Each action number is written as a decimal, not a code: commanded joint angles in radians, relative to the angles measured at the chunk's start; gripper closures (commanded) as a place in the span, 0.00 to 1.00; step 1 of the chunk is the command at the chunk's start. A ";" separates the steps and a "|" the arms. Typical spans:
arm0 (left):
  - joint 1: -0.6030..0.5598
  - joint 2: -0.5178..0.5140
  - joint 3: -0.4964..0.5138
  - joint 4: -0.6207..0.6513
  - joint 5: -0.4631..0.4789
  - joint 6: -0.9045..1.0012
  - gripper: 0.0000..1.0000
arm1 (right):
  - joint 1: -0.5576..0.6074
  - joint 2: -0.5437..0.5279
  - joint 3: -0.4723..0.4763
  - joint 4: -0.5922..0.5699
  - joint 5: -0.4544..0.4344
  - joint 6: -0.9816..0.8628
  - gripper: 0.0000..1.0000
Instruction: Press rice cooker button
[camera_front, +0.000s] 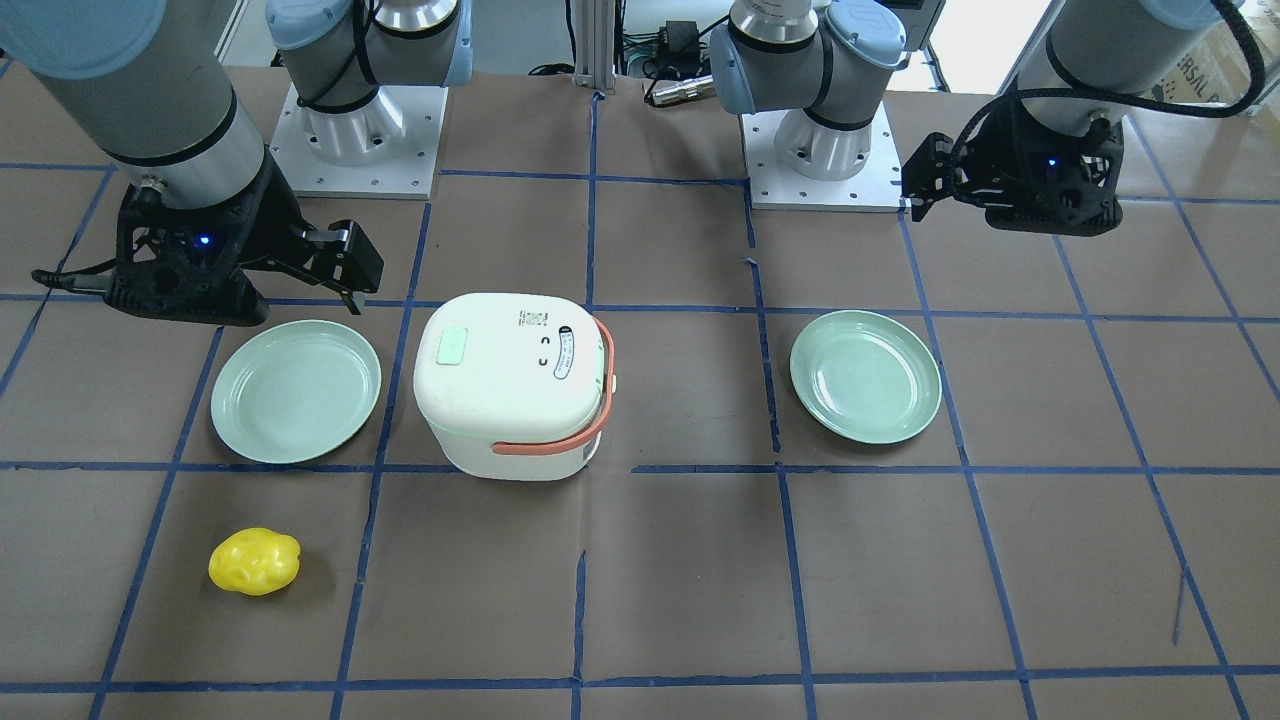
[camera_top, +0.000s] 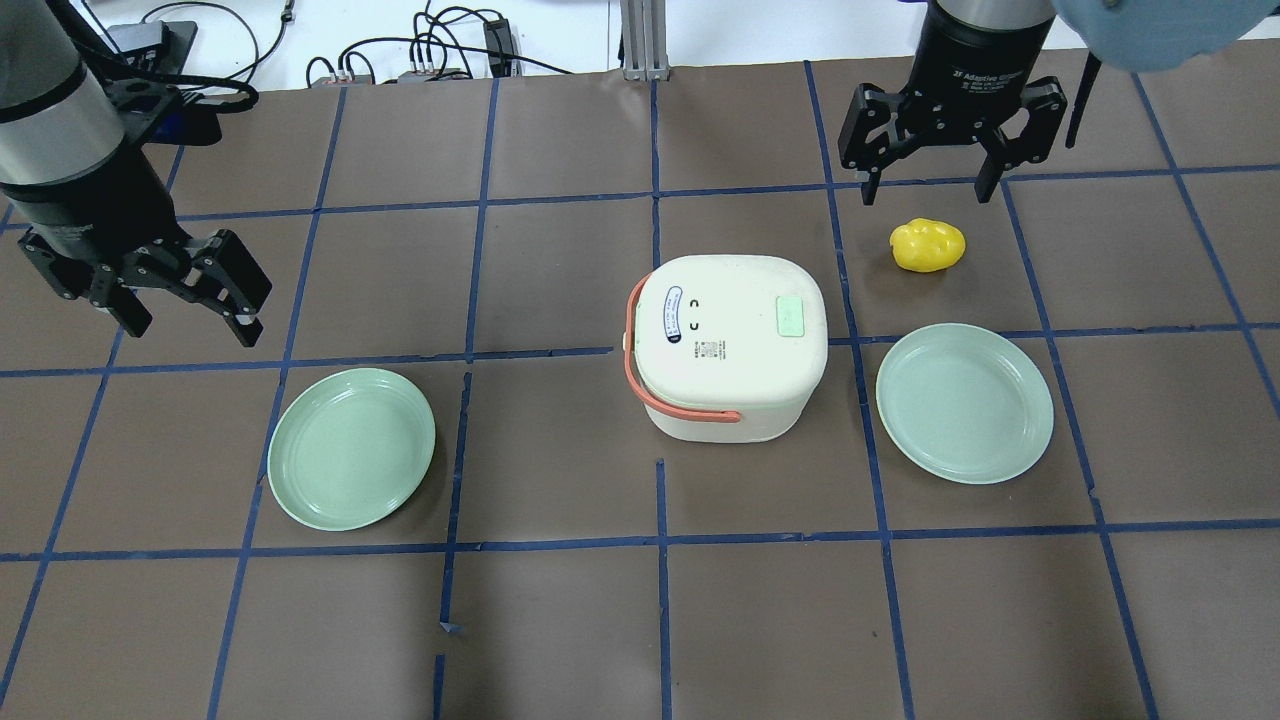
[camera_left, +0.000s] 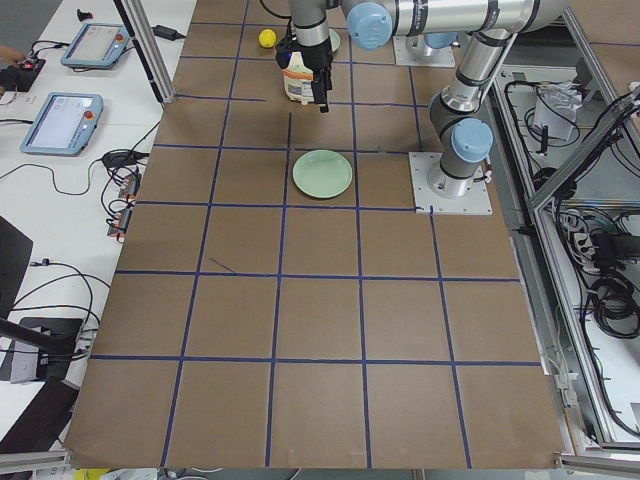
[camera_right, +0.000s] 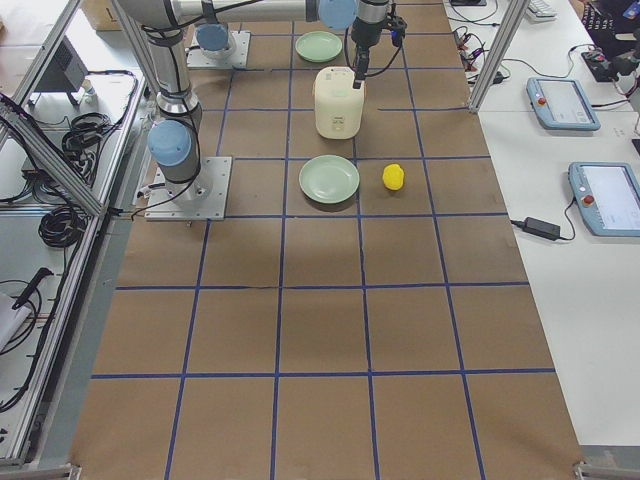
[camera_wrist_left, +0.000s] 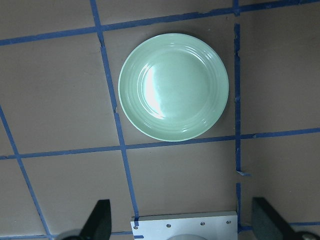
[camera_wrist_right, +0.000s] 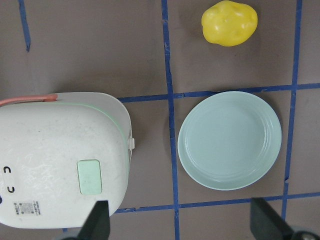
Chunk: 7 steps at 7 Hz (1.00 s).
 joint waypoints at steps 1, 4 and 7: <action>0.000 0.000 0.000 0.000 0.000 0.000 0.00 | 0.000 -0.002 0.002 -0.003 0.005 0.010 0.00; 0.000 0.000 0.000 0.000 0.000 0.000 0.00 | 0.003 -0.037 0.013 0.002 -0.007 0.014 0.00; 0.000 0.002 0.000 0.000 0.000 0.000 0.00 | 0.011 -0.033 0.025 -0.009 0.001 0.026 0.00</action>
